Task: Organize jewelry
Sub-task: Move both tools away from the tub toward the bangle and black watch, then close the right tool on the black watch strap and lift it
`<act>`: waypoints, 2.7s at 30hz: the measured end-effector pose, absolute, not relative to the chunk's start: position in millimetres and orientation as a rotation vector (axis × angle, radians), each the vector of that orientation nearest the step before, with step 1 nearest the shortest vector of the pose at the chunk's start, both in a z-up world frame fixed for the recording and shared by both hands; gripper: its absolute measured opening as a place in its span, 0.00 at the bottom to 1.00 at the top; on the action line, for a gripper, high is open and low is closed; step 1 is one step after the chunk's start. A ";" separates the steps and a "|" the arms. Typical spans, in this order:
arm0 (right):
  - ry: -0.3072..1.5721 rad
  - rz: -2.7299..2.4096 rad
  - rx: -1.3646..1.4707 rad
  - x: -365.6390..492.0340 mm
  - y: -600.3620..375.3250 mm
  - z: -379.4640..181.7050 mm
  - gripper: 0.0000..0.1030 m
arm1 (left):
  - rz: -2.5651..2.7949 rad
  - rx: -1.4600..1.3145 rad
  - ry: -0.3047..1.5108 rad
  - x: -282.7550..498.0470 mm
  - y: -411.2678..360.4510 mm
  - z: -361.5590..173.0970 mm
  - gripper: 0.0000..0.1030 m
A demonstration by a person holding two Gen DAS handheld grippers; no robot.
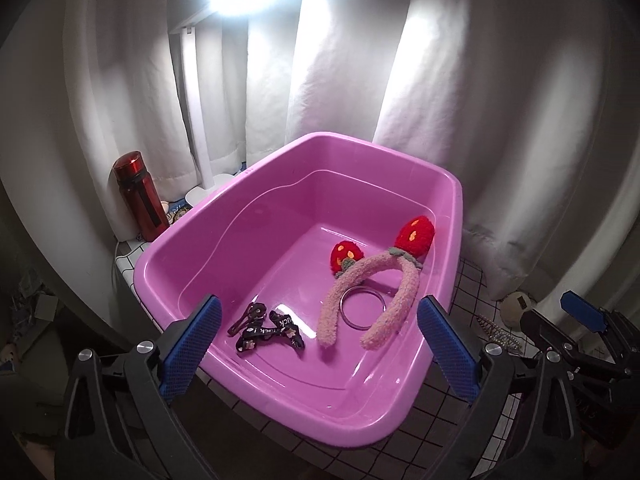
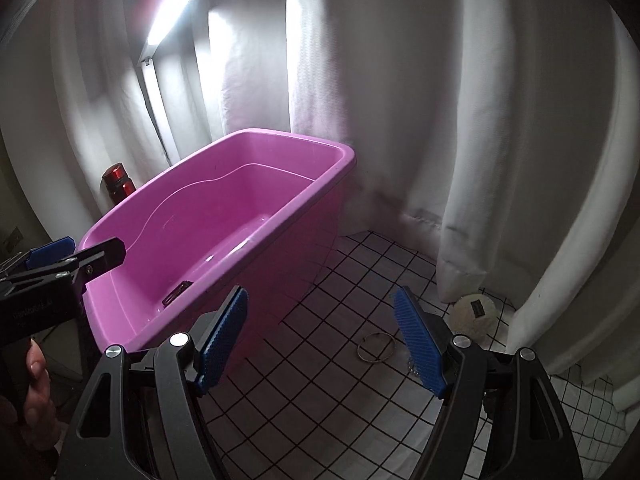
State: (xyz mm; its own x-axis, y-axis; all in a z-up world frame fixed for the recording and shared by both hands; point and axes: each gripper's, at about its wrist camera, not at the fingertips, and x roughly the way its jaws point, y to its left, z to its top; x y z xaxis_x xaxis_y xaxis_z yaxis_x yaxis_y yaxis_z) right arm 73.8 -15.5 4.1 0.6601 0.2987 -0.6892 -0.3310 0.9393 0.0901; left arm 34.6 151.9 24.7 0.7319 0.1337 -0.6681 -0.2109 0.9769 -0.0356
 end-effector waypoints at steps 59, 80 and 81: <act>0.982 0.033 0.160 80.2 -233.0 -182.5 0.70 | -0.101 0.102 0.994 156.6 -16.3 -206.4 0.94; 1.017 0.102 0.137 124.9 -212.9 -195.2 0.70 | -0.115 0.094 0.993 178.9 -20.0 -217.0 0.95; 1.017 0.102 0.138 126.1 -212.6 -196.5 0.70 | -0.114 0.093 0.991 179.8 -20.7 -217.2 0.95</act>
